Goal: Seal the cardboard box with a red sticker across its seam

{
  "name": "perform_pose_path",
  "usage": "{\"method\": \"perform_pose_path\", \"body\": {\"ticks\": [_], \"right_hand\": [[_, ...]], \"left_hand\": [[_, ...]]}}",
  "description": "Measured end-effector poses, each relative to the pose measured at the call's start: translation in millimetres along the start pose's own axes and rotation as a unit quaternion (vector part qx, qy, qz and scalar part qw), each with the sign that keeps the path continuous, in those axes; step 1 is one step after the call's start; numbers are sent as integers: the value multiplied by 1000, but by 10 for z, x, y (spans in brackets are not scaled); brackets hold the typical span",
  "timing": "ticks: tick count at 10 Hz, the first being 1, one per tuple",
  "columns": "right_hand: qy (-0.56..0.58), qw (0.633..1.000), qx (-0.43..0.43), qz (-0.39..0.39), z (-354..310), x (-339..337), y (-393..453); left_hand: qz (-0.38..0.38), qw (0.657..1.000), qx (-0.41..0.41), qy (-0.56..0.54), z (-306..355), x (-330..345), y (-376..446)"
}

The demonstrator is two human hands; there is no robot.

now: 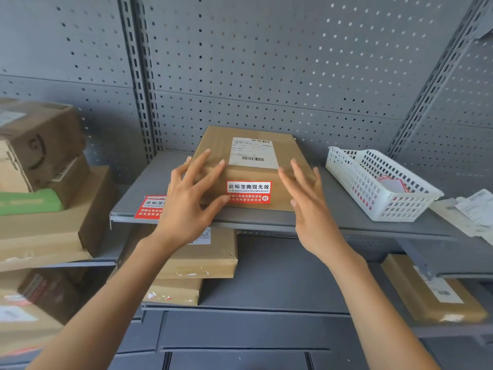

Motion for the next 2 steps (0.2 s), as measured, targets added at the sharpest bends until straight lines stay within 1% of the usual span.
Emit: {"method": "perform_pose_path", "body": {"ticks": [1, 2], "right_hand": [[29, 999, 6, -17, 51, -120, -17], [44, 998, 16, 32, -12, -490, -67]], "left_hand": [[-2, 1000, -5, 25, -33, -37, 12], [35, 997, -14, 62, -9, -213, 121]]}}
Point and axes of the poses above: each hand's wrist, its own y-axis towards the middle knuckle, its own x-axis out of the palm, z = x × y, the point moved 9 cm from there along y, towards the middle knuckle, and after that the axes turned 1 degree about -y, right-handed, at the moved point
